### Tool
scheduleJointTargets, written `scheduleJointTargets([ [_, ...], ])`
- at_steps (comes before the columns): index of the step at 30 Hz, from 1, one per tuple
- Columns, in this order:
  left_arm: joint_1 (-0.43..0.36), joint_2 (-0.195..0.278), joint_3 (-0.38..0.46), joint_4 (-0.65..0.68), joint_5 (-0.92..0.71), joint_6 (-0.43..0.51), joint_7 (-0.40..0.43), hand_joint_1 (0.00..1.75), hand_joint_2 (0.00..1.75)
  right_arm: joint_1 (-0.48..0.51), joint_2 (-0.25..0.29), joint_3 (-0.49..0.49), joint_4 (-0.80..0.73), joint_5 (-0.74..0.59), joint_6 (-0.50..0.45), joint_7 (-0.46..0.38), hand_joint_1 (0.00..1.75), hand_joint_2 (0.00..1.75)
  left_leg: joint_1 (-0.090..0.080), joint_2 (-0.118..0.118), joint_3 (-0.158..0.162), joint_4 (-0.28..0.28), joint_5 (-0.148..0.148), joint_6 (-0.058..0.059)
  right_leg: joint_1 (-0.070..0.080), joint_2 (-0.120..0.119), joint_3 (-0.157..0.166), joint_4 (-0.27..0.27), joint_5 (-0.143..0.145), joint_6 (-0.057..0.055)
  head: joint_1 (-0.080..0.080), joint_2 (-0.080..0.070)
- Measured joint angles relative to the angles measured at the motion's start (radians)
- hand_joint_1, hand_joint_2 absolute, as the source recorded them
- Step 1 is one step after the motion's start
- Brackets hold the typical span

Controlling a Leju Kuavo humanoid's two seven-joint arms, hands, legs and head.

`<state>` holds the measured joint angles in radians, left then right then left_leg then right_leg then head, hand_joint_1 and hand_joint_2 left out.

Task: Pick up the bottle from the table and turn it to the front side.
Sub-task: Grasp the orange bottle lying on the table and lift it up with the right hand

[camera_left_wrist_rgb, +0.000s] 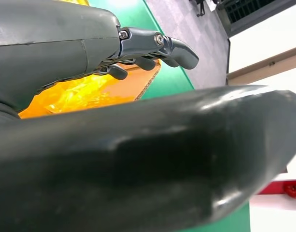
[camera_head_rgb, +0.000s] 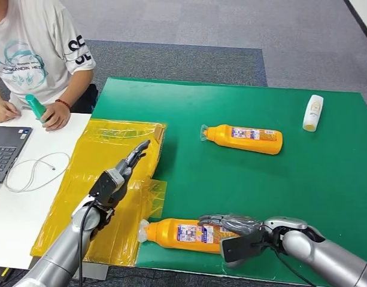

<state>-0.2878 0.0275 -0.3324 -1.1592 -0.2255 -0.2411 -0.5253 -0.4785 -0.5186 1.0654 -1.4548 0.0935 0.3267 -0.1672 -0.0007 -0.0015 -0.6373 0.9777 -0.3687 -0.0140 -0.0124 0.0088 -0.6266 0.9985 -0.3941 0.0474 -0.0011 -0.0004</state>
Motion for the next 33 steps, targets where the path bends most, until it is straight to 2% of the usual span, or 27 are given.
scheduleJointTargets([
  [4,0.039,0.002,0.032,-0.032,-0.011,-0.002,0.0,0.0,0.0,0.039,0.024,-0.019,-0.052,0.153,-0.057,0.029,0.0,1.75,0.0,0.0,0.0,0.0,0.0,0.0,0.0,0.0,0.0,0.0,-0.001,0.0,0.0,0.0],
  [7,0.052,0.003,0.043,-0.04,-0.017,-0.004,0.0,0.0,0.0,0.045,0.037,-0.022,-0.072,0.195,-0.065,0.04,0.0,1.75,0.0,0.0,0.0,0.0,0.0,0.0,0.0,0.0,0.0,0.0,-0.001,-0.001,0.0,0.0],
  [21,0.075,0.006,0.066,-0.051,-0.031,-0.01,0.002,0.0,0.0,0.045,0.088,-0.025,-0.097,0.261,-0.077,0.052,0.0,1.75,0.0,0.0,0.0,0.0,0.0,0.0,0.0,0.0,0.0,0.0,-0.001,-0.001,0.0,0.0],
  [33,0.091,0.006,0.072,-0.069,-0.044,-0.015,0.002,0.0,0.0,0.012,0.095,-0.015,-0.086,0.314,-0.06,0.09,0.0,1.75,0.0,0.0,0.0,0.0,0.0,0.0,0.0,0.0,0.0,0.0,-0.001,-0.001,0.0,0.0],
])
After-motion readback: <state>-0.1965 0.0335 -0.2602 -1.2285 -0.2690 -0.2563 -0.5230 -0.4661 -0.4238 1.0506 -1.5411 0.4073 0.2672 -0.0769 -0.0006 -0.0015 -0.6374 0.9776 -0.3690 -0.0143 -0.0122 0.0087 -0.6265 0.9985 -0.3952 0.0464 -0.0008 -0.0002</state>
